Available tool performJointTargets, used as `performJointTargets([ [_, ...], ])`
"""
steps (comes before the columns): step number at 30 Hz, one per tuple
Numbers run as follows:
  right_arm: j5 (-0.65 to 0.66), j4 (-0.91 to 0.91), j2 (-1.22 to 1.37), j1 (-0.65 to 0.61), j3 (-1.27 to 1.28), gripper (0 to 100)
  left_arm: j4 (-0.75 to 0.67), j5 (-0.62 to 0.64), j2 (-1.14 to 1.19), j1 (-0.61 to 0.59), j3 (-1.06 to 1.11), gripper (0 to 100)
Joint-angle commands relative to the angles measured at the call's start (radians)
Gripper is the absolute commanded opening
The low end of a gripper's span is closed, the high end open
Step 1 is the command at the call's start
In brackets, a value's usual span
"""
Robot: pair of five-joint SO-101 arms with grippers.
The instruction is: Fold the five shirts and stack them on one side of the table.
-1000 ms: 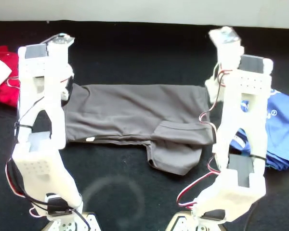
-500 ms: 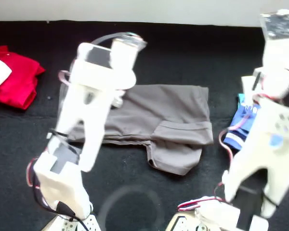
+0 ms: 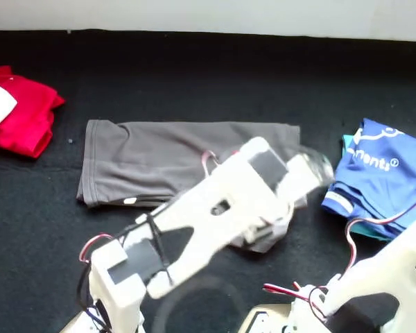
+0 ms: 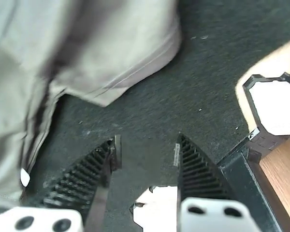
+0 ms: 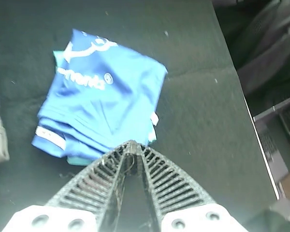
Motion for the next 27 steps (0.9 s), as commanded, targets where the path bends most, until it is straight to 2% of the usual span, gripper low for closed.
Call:
performJointTargets([
  [1, 0.032, 0.010, -0.042, 0.036, 0.036, 0.9, -0.132, 0.008, -0.048, 0.038, 0.104, 19],
  [6, 0.032, 0.008, -0.077, 0.030, 0.085, 0.9, -0.302, 0.008, -0.041, 0.053, 0.236, 19],
  [9, 0.032, 0.008, -0.087, 0.028, 0.107, 0.9, -0.327, 0.008, 0.031, 0.047, 0.226, 19],
  [15, 0.032, 0.008, -0.085, 0.028, 0.107, 0.9, -0.324, 0.009, 0.202, 0.054, 0.094, 18],
  [21, 0.032, 0.007, -0.085, 0.030, 0.107, 0.9, -0.322, 0.009, 0.338, 0.047, -0.048, 6],
  [24, 0.032, 0.007, -0.082, 0.030, 0.107, 0.9, -0.265, 0.009, 0.343, 0.048, -0.107, 0],
  [27, 0.032, 0.007, -0.077, 0.028, 0.107, 0.9, -0.161, 0.008, 0.332, 0.048, -0.199, 1],
])
